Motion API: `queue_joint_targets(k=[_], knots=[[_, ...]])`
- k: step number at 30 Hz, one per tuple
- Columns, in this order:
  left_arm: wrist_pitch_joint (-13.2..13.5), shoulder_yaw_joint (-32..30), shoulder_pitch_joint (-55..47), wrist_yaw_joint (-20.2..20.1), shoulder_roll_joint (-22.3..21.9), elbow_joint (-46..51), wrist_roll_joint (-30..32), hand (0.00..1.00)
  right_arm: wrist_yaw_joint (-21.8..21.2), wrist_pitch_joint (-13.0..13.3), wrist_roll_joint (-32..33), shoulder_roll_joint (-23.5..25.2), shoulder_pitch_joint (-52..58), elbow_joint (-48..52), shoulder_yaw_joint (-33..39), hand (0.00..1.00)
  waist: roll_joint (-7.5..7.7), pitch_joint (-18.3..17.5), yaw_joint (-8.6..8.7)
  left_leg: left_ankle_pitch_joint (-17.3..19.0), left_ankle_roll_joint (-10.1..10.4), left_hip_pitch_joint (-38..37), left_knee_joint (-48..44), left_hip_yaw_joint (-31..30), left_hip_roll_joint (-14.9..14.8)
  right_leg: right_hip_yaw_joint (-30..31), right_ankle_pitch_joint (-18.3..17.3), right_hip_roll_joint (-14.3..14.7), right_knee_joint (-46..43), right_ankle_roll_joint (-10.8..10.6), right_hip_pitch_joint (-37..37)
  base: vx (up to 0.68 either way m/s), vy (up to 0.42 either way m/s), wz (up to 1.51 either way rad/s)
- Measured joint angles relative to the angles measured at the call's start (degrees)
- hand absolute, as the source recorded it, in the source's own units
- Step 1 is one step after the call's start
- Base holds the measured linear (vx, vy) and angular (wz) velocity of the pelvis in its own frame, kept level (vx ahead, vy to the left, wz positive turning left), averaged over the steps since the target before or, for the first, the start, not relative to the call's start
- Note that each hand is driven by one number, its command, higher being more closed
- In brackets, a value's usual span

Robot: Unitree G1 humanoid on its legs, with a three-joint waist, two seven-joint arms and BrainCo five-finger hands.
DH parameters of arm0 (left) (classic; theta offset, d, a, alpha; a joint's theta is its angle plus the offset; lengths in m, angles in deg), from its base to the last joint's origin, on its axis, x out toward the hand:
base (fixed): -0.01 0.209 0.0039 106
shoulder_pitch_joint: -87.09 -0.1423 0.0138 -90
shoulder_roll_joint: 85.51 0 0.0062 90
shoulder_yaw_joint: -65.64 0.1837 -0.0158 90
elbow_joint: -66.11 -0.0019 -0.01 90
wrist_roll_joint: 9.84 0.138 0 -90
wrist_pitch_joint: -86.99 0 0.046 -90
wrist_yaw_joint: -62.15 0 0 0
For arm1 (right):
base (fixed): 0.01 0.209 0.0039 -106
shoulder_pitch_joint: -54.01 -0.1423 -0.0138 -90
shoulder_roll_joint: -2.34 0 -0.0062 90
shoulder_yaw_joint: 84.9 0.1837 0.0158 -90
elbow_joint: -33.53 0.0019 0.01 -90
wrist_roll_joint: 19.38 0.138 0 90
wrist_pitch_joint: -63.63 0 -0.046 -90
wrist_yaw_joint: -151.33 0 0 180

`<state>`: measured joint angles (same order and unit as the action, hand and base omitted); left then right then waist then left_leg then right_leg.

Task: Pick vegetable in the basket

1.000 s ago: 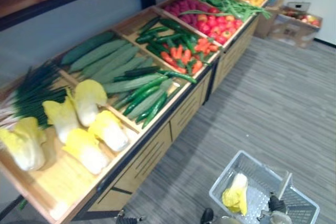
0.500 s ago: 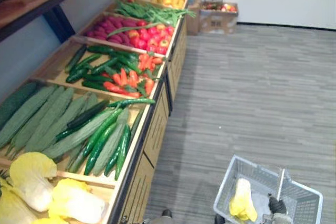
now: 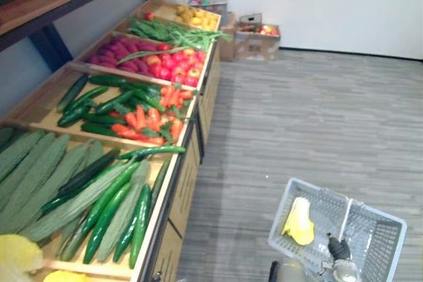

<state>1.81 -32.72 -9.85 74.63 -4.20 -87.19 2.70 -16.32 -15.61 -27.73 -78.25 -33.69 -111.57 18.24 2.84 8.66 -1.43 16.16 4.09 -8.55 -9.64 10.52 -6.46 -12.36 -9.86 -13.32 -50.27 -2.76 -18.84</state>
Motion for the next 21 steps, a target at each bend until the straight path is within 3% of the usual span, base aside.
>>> queue_joint_targets(k=[3, 4, 5, 6, 7, 8, 9, 11, 12, 14, 15, 16, 17, 18, 19, 21], knots=[[-0.05, -0.66, 1.02, 0.90, -0.76, 1.08, 0.26, 0.00, 0.21, -0.22, 1.60, 0.72, 0.46, 0.11, 1.36, 1.00, -0.42, 0.17, 0.00, 1.15, 1.52, -0.06, 0.01, -0.53, -1.35, -4.00, 0.88, 0.86, 20.06, 1.29, 0.84, 0.29, -0.187, 0.15], [-0.01, -0.93, 1.93, 0.93, -2.24, 1.35, 1.17, 0.00, 0.70, -0.89, 1.87, 0.57, 0.56, 0.05, 3.48, 1.00, -2.66, 0.75, -0.16, 0.88, 2.43, 0.20, 0.28, -0.35, -3.32, -6.77, 1.35, 3.16, 22.39, 1.07, 3.23, 0.28, -0.173, 0.23], [0.06, -1.05, 2.14, 0.90, -2.72, 1.59, 1.62, 0.00, 0.89, -0.90, 1.88, 0.56, 0.62, 0.14, 4.57, 1.00, -3.74, 0.69, -0.26, 0.35, 2.43, 0.11, 0.65, -0.17, -4.22, -6.92, 1.33, 3.68, 21.80, 1.08, 3.27, 0.39, -0.217, 0.31], [0.13, -1.23, 4.33, 0.90, -5.30, 2.21, 1.78, 0.00, 1.24, -0.92, 2.44, 0.22, -0.13, 0.66, 6.85, 1.00, -6.51, 1.81, -0.21, 0.10, 2.80, -2.00, 2.11, -0.58, -6.70, -5.19, 1.04, 3.73, 12.15, -0.02, -0.88, 0.22, -0.150, 0.32], [0.28, -1.70, 4.56, 0.96, -5.41, 2.57, 2.04, 0.00, 1.53, -1.11, 3.44, 0.37, -0.56, 1.12, 7.75, 1.00, -6.17, 2.13, -0.18, 0.12, 3.35, -3.53, 3.03, -0.54, -6.67, -3.22, -1.17, 2.12, 9.89, 0.90, -2.92, 0.25, -0.201, 0.33], [0.41, -2.14, 4.77, 0.98, -5.24, 2.91, 2.13, 0.00, 1.49, -1.08, 3.91, 0.90, -0.21, 1.36, 7.54, 1.00, -4.48, 2.33, -0.05, 0.59, 3.31, -3.85, 3.33, -0.90, -6.12, -1.64, -0.99, 0.71, 12.09, 0.53, -2.97, 0.22, -0.296, 0.40], [0.91, -3.65, 5.33, 1.00, -5.49, 2.78, 2.18, 0.00, 1.45, -1.10, 3.84, 2.35, 0.93, 1.25, 7.36, 1.00, -3.39, 1.80, -0.30, 3.13, 3.92, -4.94, 2.97, -2.04, -7.27, -1.85, -5.06, 0.24, 11.07, -0.60, -2.79, 0.22, -0.292, 0.35], [1.04, -4.56, 5.39, 1.01, -7.08, 2.83, 2.20, 0.00, 1.41, -1.19, 3.82, 2.60, 1.57, 1.34, 7.35, 1.00, -3.78, 1.32, -0.22, 3.25, 1.28, -5.50, 2.34, -3.06, -7.98, -2.60, -8.49, 0.63, 8.32, -0.32, -2.99, 0.25, -0.260, 0.27], [0.99, -5.23, 5.38, 0.90, -8.30, 2.82, 2.30, 0.00, 1.38, -1.32, 3.79, 2.57, 1.49, 1.19, 7.54, 1.00, -3.65, 1.38, -0.17, 3.02, 1.33, -5.34, 0.41, -3.46, -8.63, -3.19, -10.36, 0.75, 7.20, 0.02, -2.68, 0.34, -0.269, 0.12], [1.58, -6.28, 5.12, 1.01, -8.76, 3.04, 2.17, 0.00, 1.18, -1.82, 3.30, 2.41, 1.36, -0.36, 8.91, 1.00, -4.45, 0.65, -0.31, 0.14, 1.78, -1.90, -8.11, -4.41, -10.16, -4.26, -11.62, 2.58, 9.18, 1.00, 0.16, 0.38, -0.284, 0.08], [1.52, -7.97, 4.60, 1.10, -9.64, 3.00, 1.67, 0.00, 0.88, -2.12, 2.59, 1.85, 1.59, -1.60, 8.89, 1.00, -5.07, 0.23, 0.36, -2.97, 3.25, 2.07, -15.87, -8.23, -11.40, -5.82, -11.50, 3.99, 12.43, 0.83, 3.15, 0.43, -0.262, 0.21], [1.49, -9.11, 4.51, 1.10, -9.84, 3.24, 1.05, 0.00, 0.86, -2.61, 2.31, 1.74, 2.09, -2.40, 8.90, 1.00, -6.12, -0.42, 0.65, -8.38, 5.22, 6.06, -24.05, -12.26, -11.38, -6.63, -11.37, 4.74, 14.87, 1.34, 6.38, 0.44, -0.236, 0.24], [1.41, -9.52, 4.28, 1.08, -9.99, 3.69, 1.00, 0.00, 0.84, -2.79, 2.12, 1.75, 2.62, -2.65, 8.78, 1.00, -5.66, -0.24, 0.84, -13.67, 6.89, 8.73, -30.10, -14.55, -11.08, -6.94, -11.05, 5.21, 16.76, 1.83, 8.69, 0.30, -0.109, 0.09], [1.36, -9.70, 4.13, 1.09, -10.13, 4.09, 0.91, 0.00, 0.84, -3.00, 2.11, 1.81, 2.78, -2.65, 8.68, 1.00, -5.82, -0.28, 0.86, -16.43, 7.34, 10.36, -33.96, -15.29, -11.00, -6.97, -11.01, 5.46, 18.03, 2.06, 10.37, 0.36, -0.071, -0.13], [1.52, -9.58, 4.10, 0.93, -10.10, 4.42, -0.20, 0.00, 0.81, -3.29, 2.09, 1.62, 2.74, -3.46, 7.80, 1.00, -5.95, -0.27, 0.84, -16.26, 7.61, 14.89, -44.52, -15.42, -10.54, -6.74, -10.65, 6.42, 21.69, 2.49, 14.30, 0.37, -0.047, -0.22], [1.58, -9.59, 4.35, 0.94, -10.00, 5.17, -0.13, 0.00, 0.75, -3.93, 2.09, 1.69, 2.88, -3.89, 6.43, 1.00, -5.74, -0.13, 0.35, -13.96, 7.09, 18.63, -50.11, -13.40, -10.00, -6.39, -9.70, 7.47, 26.43, 2.29, 18.63, 0.37, 0.001, -0.21]])
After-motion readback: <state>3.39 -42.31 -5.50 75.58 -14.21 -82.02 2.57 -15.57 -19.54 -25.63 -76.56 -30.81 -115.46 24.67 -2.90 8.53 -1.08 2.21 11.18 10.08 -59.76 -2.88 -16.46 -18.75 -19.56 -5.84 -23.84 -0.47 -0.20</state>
